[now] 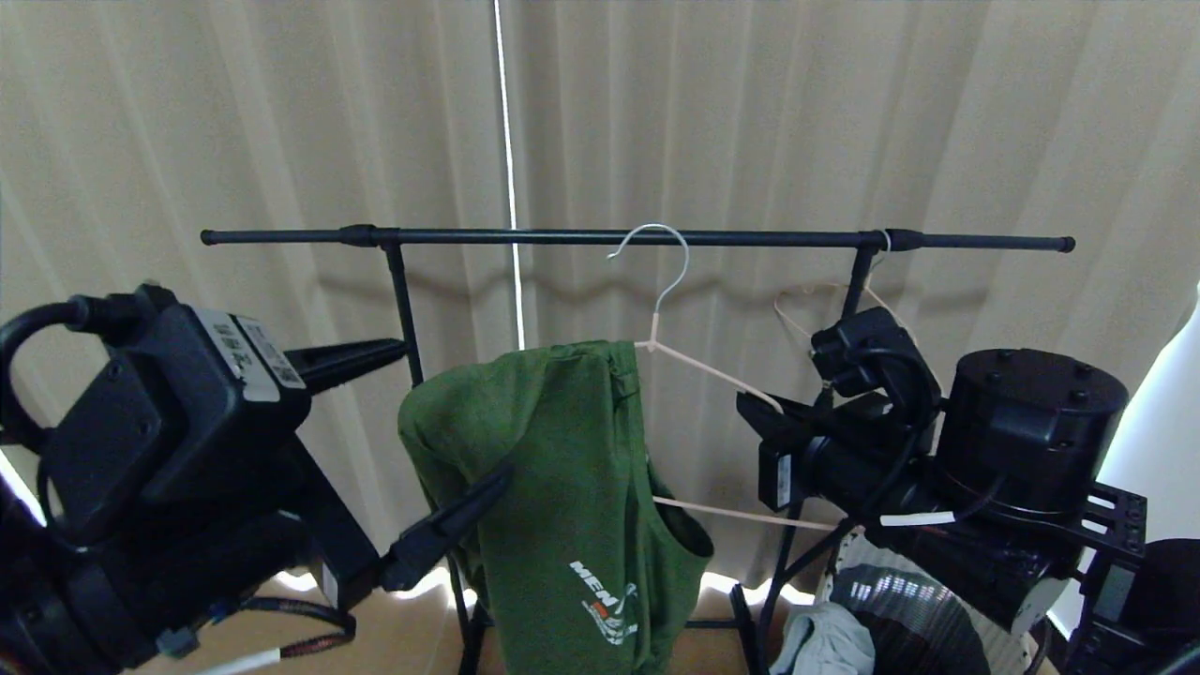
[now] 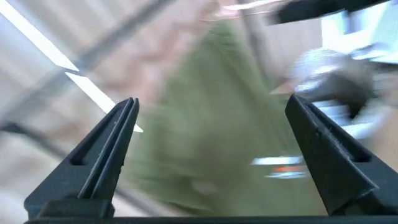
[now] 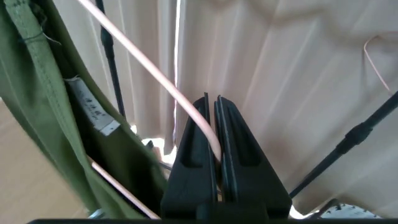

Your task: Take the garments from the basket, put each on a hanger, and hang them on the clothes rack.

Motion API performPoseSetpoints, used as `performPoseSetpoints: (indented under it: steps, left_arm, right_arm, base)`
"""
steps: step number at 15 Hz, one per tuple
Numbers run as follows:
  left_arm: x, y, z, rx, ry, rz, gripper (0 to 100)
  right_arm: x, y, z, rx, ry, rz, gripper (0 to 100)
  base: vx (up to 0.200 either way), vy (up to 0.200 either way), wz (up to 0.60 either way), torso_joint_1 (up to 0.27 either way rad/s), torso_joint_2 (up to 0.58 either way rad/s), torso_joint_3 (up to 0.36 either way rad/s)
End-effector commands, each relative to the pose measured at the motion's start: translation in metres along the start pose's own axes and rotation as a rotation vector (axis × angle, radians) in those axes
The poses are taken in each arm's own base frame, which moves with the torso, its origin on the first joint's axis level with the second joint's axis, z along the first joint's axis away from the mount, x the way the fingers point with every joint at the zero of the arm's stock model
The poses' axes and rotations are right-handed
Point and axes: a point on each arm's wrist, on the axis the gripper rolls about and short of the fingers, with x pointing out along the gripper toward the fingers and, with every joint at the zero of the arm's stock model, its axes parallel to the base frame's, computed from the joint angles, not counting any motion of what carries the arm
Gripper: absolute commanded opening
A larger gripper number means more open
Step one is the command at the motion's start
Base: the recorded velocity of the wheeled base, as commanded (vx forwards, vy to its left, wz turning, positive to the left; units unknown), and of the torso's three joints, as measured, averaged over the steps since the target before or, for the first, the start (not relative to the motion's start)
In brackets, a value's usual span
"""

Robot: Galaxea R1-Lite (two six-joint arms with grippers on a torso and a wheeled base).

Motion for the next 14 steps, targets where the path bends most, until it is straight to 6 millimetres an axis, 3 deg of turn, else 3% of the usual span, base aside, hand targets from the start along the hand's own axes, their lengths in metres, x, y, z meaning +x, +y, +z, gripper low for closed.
performPoseSetpoints:
  steps: [1, 5, 8, 14]
  left_arm:
    - [0.017, 0.017, -0.002, 0.108, 0.034, 0.051, 100]
    - [0.045, 0.014, -0.009, 0.310, 0.060, -0.016, 100]
    - [0.063, 0.012, -0.015, 0.326, 0.091, -0.036, 100]
    - [0.071, 0.031, -0.023, 0.322, 0.135, 0.028, 100]
  right_arm:
    - [-0.005, -0.001, 0.004, 0.003, -0.016, 0.025, 0]
    - [-0.006, 0.001, 0.006, -0.026, -0.024, 0.066, 0]
    - [-0.006, 0.004, 0.007, -0.024, -0.041, 0.078, 0]
    - [-0.009, 0.017, 0.007, -0.035, -0.058, 0.159, 0]
  base:
    - [0.000, 0.000, 0.00, 0.000, 0.00, 0.000]
    - [0.000, 0.000, 0.00, 0.000, 0.00, 0.000]
    - [0.000, 0.000, 0.00, 0.000, 0.00, 0.000]
    - [0.000, 0.000, 0.00, 0.000, 0.00, 0.000]
